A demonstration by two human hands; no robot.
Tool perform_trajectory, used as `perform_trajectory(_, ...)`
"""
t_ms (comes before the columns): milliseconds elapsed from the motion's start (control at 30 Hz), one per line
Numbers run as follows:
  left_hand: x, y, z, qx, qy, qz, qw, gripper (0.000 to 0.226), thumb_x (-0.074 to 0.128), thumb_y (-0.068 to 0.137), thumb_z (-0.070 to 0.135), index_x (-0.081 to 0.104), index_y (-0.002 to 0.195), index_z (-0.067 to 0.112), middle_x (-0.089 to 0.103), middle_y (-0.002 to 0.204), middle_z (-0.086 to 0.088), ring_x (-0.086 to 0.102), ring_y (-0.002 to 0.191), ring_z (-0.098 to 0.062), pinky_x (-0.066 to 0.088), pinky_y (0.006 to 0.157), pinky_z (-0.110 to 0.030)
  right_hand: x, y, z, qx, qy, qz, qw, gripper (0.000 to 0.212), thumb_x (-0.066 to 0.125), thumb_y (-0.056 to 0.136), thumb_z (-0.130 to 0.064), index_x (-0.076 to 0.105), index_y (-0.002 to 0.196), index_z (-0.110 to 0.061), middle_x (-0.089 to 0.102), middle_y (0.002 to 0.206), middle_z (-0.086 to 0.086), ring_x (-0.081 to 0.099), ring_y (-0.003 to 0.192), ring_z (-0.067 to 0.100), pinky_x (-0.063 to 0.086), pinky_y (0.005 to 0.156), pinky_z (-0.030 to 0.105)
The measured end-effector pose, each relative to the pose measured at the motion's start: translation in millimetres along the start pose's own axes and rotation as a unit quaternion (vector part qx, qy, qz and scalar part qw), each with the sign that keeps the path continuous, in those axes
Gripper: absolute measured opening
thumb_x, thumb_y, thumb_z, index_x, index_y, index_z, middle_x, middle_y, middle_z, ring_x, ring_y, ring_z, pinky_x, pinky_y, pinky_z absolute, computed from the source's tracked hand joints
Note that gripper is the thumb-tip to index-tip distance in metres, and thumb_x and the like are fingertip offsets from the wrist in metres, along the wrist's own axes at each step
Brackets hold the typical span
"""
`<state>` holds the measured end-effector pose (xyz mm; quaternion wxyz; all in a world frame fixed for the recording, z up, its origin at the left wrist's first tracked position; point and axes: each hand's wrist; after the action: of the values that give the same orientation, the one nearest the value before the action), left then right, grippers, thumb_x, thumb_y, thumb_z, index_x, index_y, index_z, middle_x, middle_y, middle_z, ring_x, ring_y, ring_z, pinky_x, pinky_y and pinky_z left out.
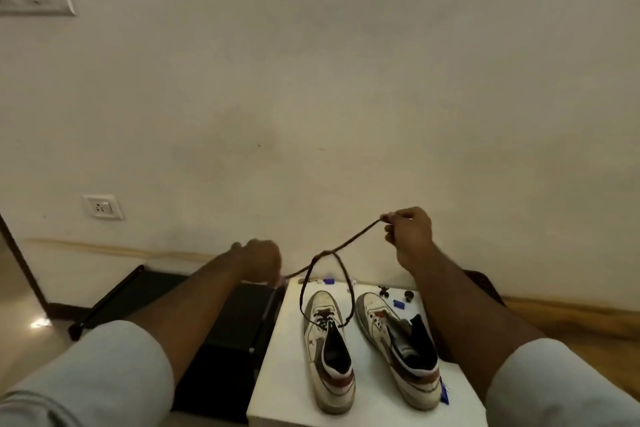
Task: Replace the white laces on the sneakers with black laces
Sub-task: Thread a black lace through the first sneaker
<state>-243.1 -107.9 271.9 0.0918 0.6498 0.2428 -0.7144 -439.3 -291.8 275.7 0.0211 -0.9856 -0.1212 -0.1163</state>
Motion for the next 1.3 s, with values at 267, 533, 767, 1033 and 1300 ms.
perform_trajectory(267, 108, 37, -78, -0.118, 0.004, -0.066, 0.991, 0.076, 0.065, 0.090, 0.025, 0.022, 0.152, 0.019, 0.007, 0.160, -0.017, 0.043, 0.133, -0.034, 0.040, 0.107, -0.041, -37, 42, 82, 0.084, -0.046, 0.096, 0.991, 0.057, 0.062, 0.086, 0.000, 0.036, 0.132, -0.023, 0.055, 0.103, 0.009, 0.059, 0.065, 0.021, 0.053, 0.047, 0.027)
perform_trajectory(533, 194, 93, 10, -0.102, -0.522, -0.117, 0.839, 0.076, 0.048, 0.094, -0.007, 0.017, 0.154, 0.030, 0.027, 0.155, -0.017, 0.070, 0.063, -0.024, 0.058, 0.054, -0.033, -16, 41, 207, 0.061, -0.383, -0.248, 0.888, 0.056, 0.045, 0.081, 0.019, 0.054, 0.127, -0.013, 0.054, 0.128, 0.010, 0.060, 0.065, 0.014, 0.050, 0.055, 0.026)
perform_trajectory(767, 251, 124, 11, -0.141, -0.573, -0.054, 0.806, 0.068, 0.051, 0.091, -0.010, 0.031, 0.150, 0.018, 0.048, 0.130, -0.013, 0.061, 0.081, -0.023, 0.051, 0.063, -0.029, -22, 62, 254, 0.195, -0.429, -0.303, 0.828, 0.068, 0.044, 0.084, 0.022, 0.041, 0.142, -0.013, 0.046, 0.128, 0.011, 0.053, 0.069, 0.018, 0.046, 0.048, 0.025)
perform_trajectory(1033, 236, 109, -15, -0.073, -0.472, 0.098, 0.873, 0.012, 0.062, 0.089, 0.003, 0.070, 0.085, 0.010, 0.064, 0.083, -0.003, 0.060, 0.082, -0.016, 0.049, 0.077, -0.025, -24, 56, 217, -0.052, -0.443, -0.168, 0.879, 0.014, 0.059, 0.091, -0.008, 0.072, 0.087, -0.007, 0.064, 0.075, 0.000, 0.058, 0.068, 0.014, 0.048, 0.068, 0.028)
perform_trajectory(1300, 232, 44, -50, -0.033, -0.288, 0.159, 0.944, 0.032, 0.061, 0.093, 0.016, 0.056, 0.125, 0.016, 0.039, 0.139, -0.003, 0.055, 0.106, -0.011, 0.053, 0.091, -0.040, -84, 49, 144, -0.030, -0.503, -0.015, 0.864, 0.047, 0.068, 0.087, -0.019, 0.056, 0.132, -0.015, 0.055, 0.126, 0.015, 0.060, 0.104, 0.025, 0.048, 0.095, 0.037)
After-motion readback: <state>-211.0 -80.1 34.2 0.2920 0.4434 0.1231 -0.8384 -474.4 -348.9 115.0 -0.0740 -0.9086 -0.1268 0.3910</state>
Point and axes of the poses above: each hand's wrist, its own y-axis towards the middle knuckle, its own x-axis out of the palm, z = x × y
